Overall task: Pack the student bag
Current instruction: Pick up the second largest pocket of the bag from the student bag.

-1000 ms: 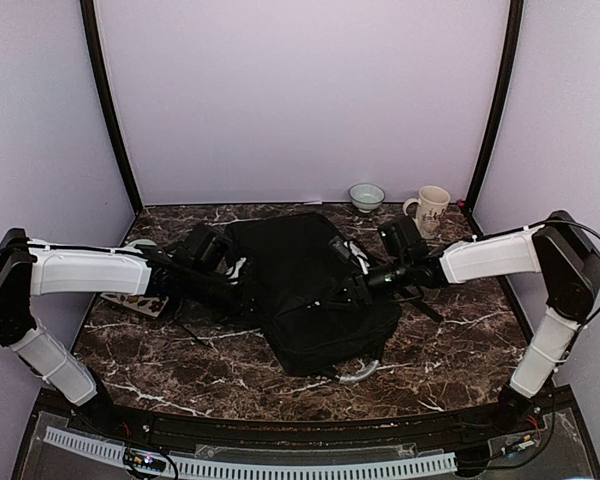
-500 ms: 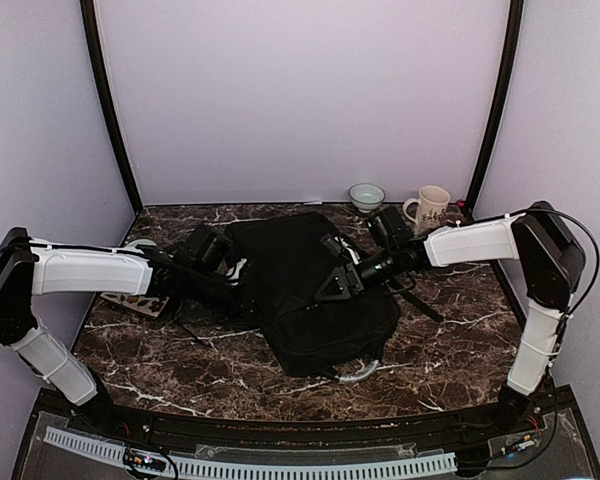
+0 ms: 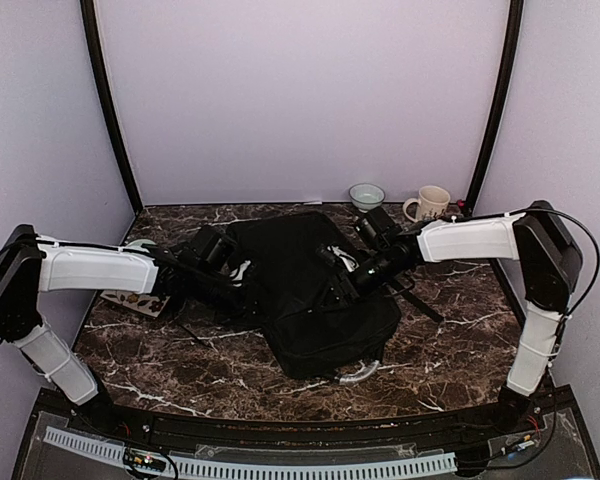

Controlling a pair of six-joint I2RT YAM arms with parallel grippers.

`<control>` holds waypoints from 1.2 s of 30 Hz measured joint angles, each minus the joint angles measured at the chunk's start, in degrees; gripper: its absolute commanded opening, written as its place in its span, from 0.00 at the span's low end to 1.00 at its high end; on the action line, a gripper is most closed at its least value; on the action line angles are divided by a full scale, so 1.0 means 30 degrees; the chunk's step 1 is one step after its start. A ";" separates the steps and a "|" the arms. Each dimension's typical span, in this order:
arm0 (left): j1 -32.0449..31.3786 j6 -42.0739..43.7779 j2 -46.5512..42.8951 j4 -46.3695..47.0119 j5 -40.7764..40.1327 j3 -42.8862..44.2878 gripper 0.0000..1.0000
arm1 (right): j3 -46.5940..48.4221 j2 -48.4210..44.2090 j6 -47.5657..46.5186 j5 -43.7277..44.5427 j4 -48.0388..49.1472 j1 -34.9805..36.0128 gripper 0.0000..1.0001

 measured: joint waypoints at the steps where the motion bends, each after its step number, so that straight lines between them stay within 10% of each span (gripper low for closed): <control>1: 0.0000 0.0051 0.0058 -0.0080 0.0007 0.0036 0.00 | 0.0051 0.0044 0.0248 0.0277 0.0015 0.0073 0.59; 31: 0.0131 0.1144 0.1865 -0.0889 0.0525 0.0889 0.00 | 0.0452 0.1719 0.2229 -0.3694 0.1282 0.0299 0.40; 36: 0.0124 0.1137 0.1872 -0.0525 0.0590 0.0765 0.00 | -0.1239 0.1224 0.3767 -0.4408 0.4204 -0.0015 0.54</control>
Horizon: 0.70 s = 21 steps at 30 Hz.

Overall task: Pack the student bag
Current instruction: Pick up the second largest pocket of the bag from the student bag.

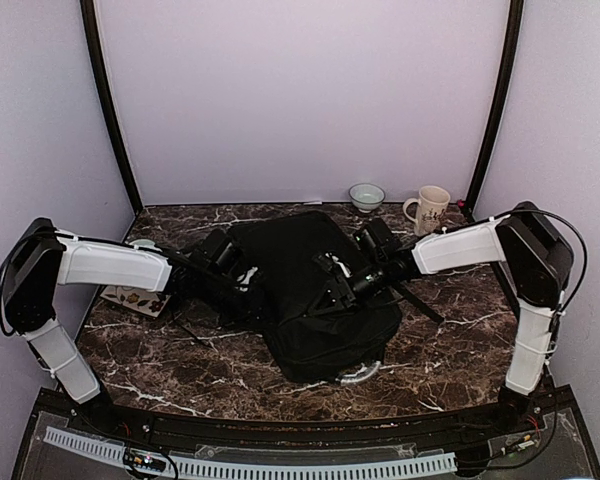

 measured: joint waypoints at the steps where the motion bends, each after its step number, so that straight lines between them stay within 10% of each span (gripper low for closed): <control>1: -0.0022 -0.0007 0.0000 0.0124 0.0029 -0.0044 0.00 | -0.0372 -0.0211 0.0270 0.0051 0.0539 -0.0036 0.55; 10: -0.0036 -0.0007 0.0226 0.1231 0.0058 -0.0189 0.00 | -0.0823 -0.0867 0.0576 0.2652 0.1290 0.0087 0.54; 21: -0.0015 0.0066 0.0634 0.1304 0.0073 -0.0189 0.00 | -0.1559 -0.0044 0.0845 0.1049 0.3657 0.0109 0.22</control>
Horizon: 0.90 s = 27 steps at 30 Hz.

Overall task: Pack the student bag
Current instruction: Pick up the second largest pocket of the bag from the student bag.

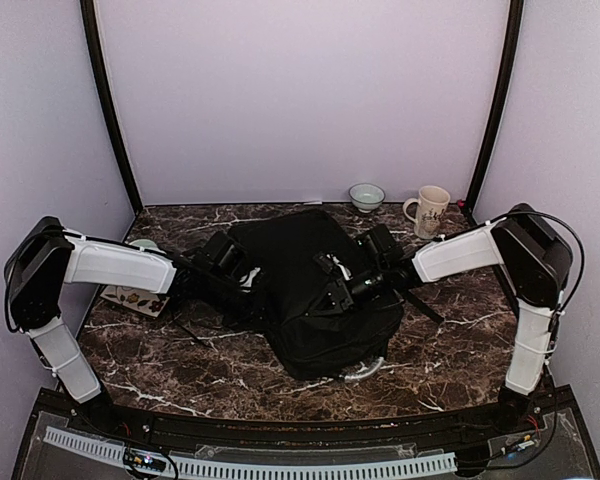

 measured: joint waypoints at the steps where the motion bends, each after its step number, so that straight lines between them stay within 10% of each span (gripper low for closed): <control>1: 0.0000 0.0000 0.0007 0.0022 0.0007 0.0000 0.00 | -0.0080 0.0007 0.0175 0.0000 0.0175 -0.0029 0.19; 12: -0.0007 -0.0066 0.0080 0.0146 -0.0015 0.0000 0.00 | -0.0022 -0.0168 0.0423 0.1064 -0.0219 0.0015 0.00; 27: -0.0291 -0.0954 -0.0015 -0.2164 -0.1770 0.1559 0.00 | 0.2514 -0.2047 -0.1158 0.7686 -0.6827 0.1282 0.09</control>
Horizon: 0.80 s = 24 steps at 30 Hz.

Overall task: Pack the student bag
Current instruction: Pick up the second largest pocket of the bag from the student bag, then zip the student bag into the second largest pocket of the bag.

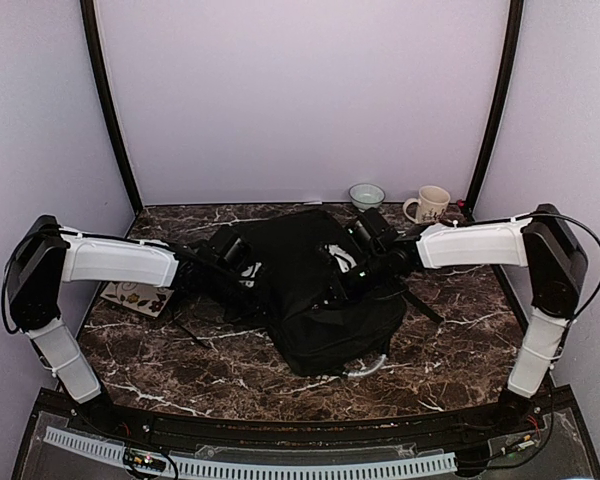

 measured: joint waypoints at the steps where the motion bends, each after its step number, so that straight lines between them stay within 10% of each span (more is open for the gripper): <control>1: -0.0022 -0.0051 -0.0036 -0.0087 -0.0080 0.0007 0.00 | 0.0036 -0.0087 -0.0036 0.0270 -0.0219 0.0058 0.09; 24: -0.0787 -0.0138 -0.0102 -0.1712 -0.1909 0.0874 0.00 | 0.3526 0.0729 -0.1115 0.3636 -0.4218 0.1486 0.00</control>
